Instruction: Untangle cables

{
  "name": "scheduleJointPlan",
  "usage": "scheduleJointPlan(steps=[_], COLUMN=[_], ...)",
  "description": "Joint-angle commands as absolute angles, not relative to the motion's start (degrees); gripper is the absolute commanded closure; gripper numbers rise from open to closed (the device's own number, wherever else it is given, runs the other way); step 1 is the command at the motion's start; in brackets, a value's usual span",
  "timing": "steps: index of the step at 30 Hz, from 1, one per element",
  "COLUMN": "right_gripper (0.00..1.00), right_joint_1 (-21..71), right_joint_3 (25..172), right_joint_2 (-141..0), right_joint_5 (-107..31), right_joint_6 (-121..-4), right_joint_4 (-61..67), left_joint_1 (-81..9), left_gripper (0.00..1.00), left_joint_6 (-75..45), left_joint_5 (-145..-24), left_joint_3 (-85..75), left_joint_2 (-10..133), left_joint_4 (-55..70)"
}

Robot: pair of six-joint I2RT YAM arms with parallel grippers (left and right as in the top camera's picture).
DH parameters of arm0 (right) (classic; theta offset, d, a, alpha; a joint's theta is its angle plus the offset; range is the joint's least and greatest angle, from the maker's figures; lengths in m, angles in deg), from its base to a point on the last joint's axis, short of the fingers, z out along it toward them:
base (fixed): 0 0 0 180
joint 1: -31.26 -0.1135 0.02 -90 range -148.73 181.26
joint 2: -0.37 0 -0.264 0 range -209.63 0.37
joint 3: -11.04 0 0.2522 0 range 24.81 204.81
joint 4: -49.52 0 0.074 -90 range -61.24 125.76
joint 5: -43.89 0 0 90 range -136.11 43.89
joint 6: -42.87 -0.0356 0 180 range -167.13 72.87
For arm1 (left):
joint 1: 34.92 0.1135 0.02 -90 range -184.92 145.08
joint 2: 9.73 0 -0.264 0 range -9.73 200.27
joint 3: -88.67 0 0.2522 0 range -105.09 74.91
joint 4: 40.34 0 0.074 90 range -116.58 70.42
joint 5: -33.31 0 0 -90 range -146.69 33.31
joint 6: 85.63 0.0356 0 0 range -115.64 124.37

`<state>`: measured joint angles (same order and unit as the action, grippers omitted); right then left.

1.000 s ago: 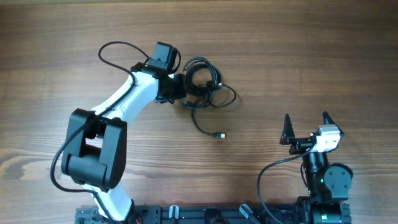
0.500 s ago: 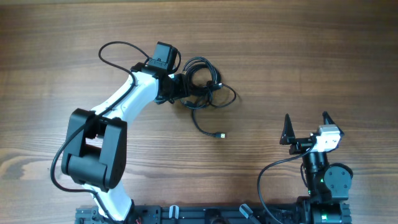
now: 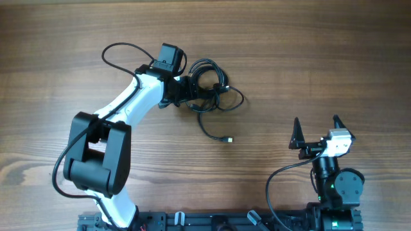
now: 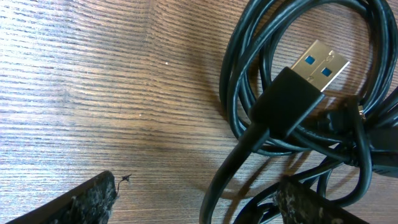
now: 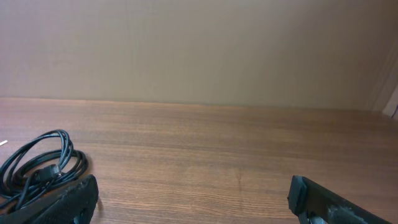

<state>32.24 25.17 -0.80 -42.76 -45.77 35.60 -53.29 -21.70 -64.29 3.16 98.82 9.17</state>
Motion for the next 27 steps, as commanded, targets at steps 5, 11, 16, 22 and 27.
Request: scheduleJointPlan(steps=[5, 11, 16, 22, 27], right_gripper=[0.0, 0.0, 0.0, 0.0, 0.0], right_joint_1=[32.46, 32.46, 32.46, 32.46, 32.46], right_joint_3=[25.12, 25.12, 25.12, 25.12, 25.12], right_joint_2=[-0.64, -0.64, -0.64, -0.64, -0.64], right_joint_5=[-43.17, -43.17, -43.17, -43.17, -43.17], right_joint_6=[-45.66, -45.68, -45.66, -45.68, -45.68], right_joint_4=[35.75, 35.75, 35.75, 35.75, 35.75], left_joint_1=[-53.18, -53.18, -53.18, -53.18, -53.18], left_gripper=[0.1, 0.07, 0.05, 0.0, 0.0], left_joint_6=[-21.61, -21.59, -21.61, -21.61, -21.61], left_joint_5=[-64.99, -64.99, -64.99, -64.99, -64.99], left_joint_3=[2.68, 2.68, 2.68, 2.68, 2.68], left_joint_2=[99.59, 99.59, 99.59, 99.59, 99.59], left_joint_4=[8.95, 8.95, 8.97, 8.95, 8.97])
